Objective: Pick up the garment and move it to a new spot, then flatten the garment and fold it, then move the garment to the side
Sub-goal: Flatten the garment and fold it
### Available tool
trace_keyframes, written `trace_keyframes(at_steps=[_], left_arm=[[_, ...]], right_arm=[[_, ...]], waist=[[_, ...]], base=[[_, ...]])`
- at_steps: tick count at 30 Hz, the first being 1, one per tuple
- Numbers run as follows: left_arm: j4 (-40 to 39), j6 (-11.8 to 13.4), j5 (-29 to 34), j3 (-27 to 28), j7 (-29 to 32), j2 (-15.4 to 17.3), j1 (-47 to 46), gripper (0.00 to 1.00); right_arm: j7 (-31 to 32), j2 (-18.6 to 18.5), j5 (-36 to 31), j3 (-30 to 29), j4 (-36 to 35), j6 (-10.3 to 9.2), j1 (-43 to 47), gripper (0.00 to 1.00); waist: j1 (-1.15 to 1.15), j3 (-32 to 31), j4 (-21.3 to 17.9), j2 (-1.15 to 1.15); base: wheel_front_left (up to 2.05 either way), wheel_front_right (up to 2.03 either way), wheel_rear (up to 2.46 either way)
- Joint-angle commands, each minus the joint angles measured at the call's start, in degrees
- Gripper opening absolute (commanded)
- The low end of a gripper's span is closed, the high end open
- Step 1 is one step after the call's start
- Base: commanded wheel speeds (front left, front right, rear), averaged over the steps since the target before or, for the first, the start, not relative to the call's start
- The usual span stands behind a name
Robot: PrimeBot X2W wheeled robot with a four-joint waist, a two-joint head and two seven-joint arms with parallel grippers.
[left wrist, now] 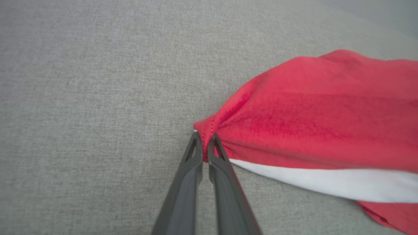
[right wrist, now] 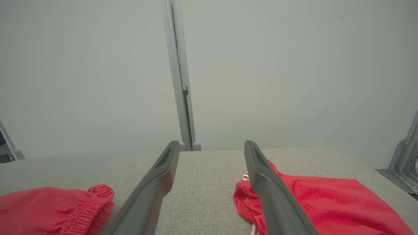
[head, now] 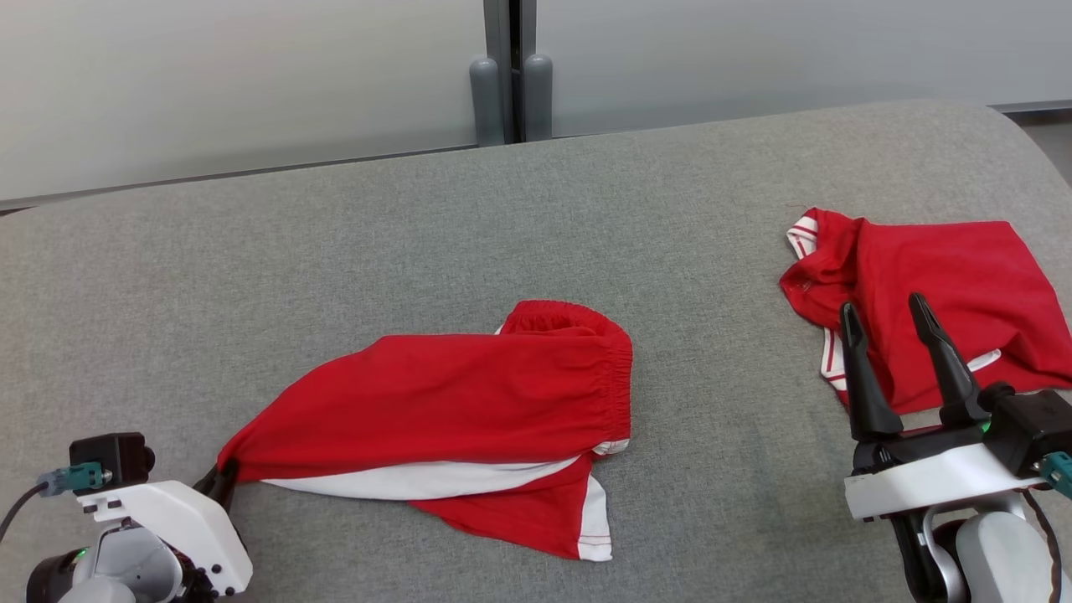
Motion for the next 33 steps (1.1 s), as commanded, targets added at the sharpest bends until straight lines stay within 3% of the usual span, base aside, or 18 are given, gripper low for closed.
trace_keyframes(at_steps=[1, 2, 3, 4, 11, 20, 27, 33], left_arm=[[0.4, 0.0, -0.2, 0.2, -0.4, 0.2, 0.1, 0.02], [0.9, -0.3, -0.3, 0.1, -0.5, 0.0, 0.0, 0.29], [1.4, -0.7, -0.5, -0.1, -0.7, -0.2, -0.2, 0.83], [1.8, -1.2, -0.6, -0.2, -1.0, -0.4, -0.3, 1.0], [1.3, -2.3, 2.2, -0.2, -8.0, 0.2, 0.2, 1.0], [-9.0, 1.1, 8.8, 1.6, -23.9, 0.9, 5.2, 1.0], [-15.9, 3.7, 11.6, 2.4, -28.0, 0.4, 11.3, 1.0], [-17.0, 4.3, 11.6, 1.7, -28.3, -0.8, 14.3, 1.0]], right_arm=[[0.2, -0.3, 0.4, -0.2, 0.1, 0.0, -0.3, 1.0], [0.3, -0.3, 0.4, -0.2, 0.1, 0.0, -0.3, 1.0], [0.4, -0.4, 0.4, -0.1, 0.2, 0.0, -0.3, 1.0], [0.4, -0.4, 0.4, -0.1, 0.3, 0.0, -0.3, 1.0], [0.7, -0.1, 0.6, 0.5, 1.3, 0.0, 0.5, 1.0], [-0.2, 0.4, 0.9, 0.9, 2.1, 0.0, 2.3, 1.0], [-0.7, 0.7, 0.8, 1.0, 1.9, 0.0, 3.7, 1.0], [-0.6, 0.5, 0.8, 0.8, 1.9, 0.0, 5.4, 1.0]], waist=[[0.0, 0.3, -0.1, 0.0], [0.0, 0.4, -0.2, 0.0], [0.0, 0.4, -0.1, 0.0], [0.0, 0.5, -0.1, 0.0], [0.0, -1.7, 0.9, 0.0], [0.0, -6.0, 2.5, 0.0], [0.0, -8.0, 3.0, 0.0], [0.0, -8.4, 3.1, 0.0]], base=[[0.0, 0.0, 0.0], [0.0, 0.0, 0.0], [0.0, 0.0, 0.0], [0.0, 0.0, 0.0], [0.0, 0.0, 0.0], [0.0, 0.0, 0.0], [0.0, 0.0, 0.0], [0.0, 0.0, 0.0]])
